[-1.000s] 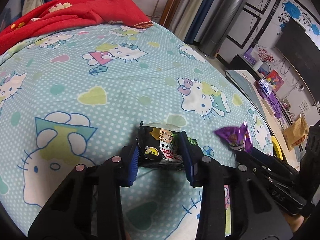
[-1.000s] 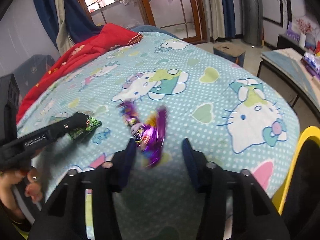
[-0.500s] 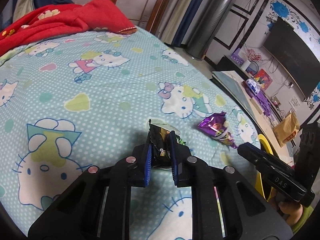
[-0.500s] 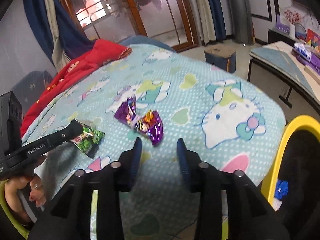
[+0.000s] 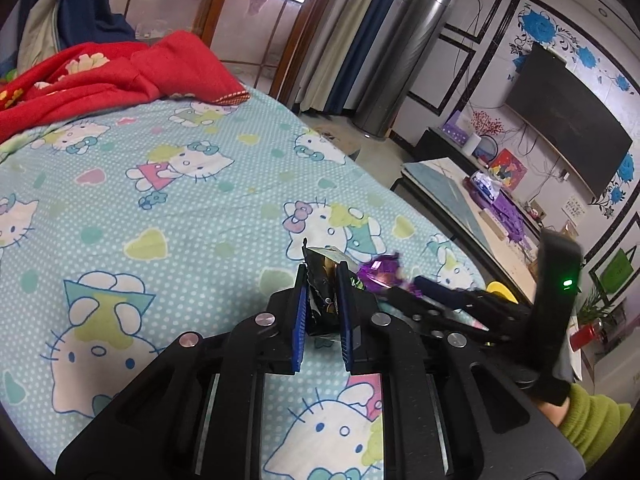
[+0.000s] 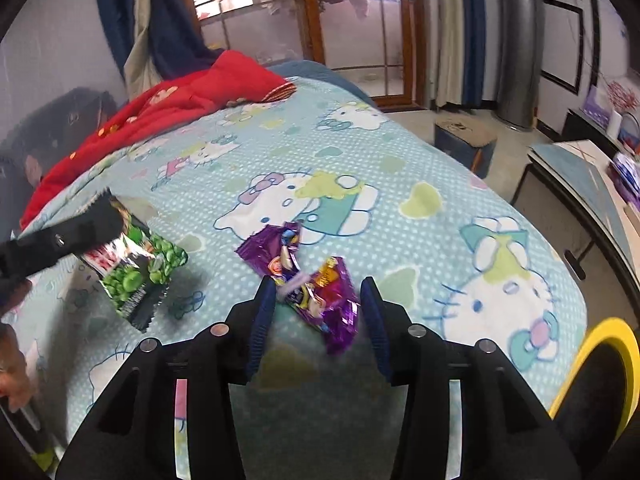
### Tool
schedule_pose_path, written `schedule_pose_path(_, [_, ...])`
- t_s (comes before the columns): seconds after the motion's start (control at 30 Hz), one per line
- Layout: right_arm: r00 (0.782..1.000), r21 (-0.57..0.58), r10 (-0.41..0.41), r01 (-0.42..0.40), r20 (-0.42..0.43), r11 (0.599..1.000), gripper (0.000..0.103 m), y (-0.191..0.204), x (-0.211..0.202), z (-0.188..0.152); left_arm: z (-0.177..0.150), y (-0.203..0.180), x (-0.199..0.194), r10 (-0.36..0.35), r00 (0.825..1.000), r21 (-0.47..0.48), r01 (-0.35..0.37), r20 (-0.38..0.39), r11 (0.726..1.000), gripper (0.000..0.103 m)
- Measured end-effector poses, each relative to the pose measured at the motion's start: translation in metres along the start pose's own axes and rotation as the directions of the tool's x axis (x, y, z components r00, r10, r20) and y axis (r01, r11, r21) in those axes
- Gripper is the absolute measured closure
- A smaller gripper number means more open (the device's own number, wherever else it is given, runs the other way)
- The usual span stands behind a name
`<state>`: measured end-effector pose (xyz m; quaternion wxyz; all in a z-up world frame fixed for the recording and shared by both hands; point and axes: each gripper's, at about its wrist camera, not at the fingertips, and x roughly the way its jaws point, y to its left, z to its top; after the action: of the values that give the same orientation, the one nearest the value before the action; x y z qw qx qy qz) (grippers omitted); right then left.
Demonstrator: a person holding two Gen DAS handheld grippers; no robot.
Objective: Collect trash
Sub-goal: 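Grasp the green snack pack with the left tool while the right tool grasps the purple wrapper, then carry the green snack pack and purple wrapper over the yellow bin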
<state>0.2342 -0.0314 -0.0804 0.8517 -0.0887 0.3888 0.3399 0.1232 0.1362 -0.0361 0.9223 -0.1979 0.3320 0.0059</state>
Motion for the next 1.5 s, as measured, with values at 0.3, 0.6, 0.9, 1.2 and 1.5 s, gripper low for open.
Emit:
schedule_pose_path(0.3, [0.999, 0.089, 0.043, -0.043, 0.008, 0.995, 0.080, -0.019, -0.011, -0.015, 0.001, -0.014, -0.004, -0.033, 0.999, 0.019, 0.033, 0.008, 0.999, 0.094])
schedule_pose_path(0.6, [0.998, 0.149, 0.025, -0.033, 0.056, 0.988, 0.081, -0.046, -0.048, -0.031, -0.006, -0.046, 0.002, -0.089, 0.996, 0.072, 0.089, -0.009, 0.993, 0.094])
schedule_pose_path(0.9, [0.993, 0.201, -0.031, 0.008, 0.111, 0.980, 0.081, -0.075, -0.089, -0.040, -0.013, -0.085, 0.006, -0.143, 0.989, 0.150, 0.146, -0.027, 0.978, 0.094])
schedule_pose_path(1.2, [0.987, 0.232, -0.079, 0.045, 0.142, 0.972, 0.081, -0.099, -0.121, -0.047, -0.022, -0.123, 0.010, -0.195, 0.979, 0.225, 0.202, -0.051, 0.953, 0.094])
schedule_pose_path(1.5, [0.981, 0.276, -0.127, 0.083, 0.147, 0.958, 0.081, -0.121, -0.142, -0.066, -0.032, -0.151, 0.018, -0.225, 0.971, 0.282, 0.239, -0.080, 0.929, 0.094])
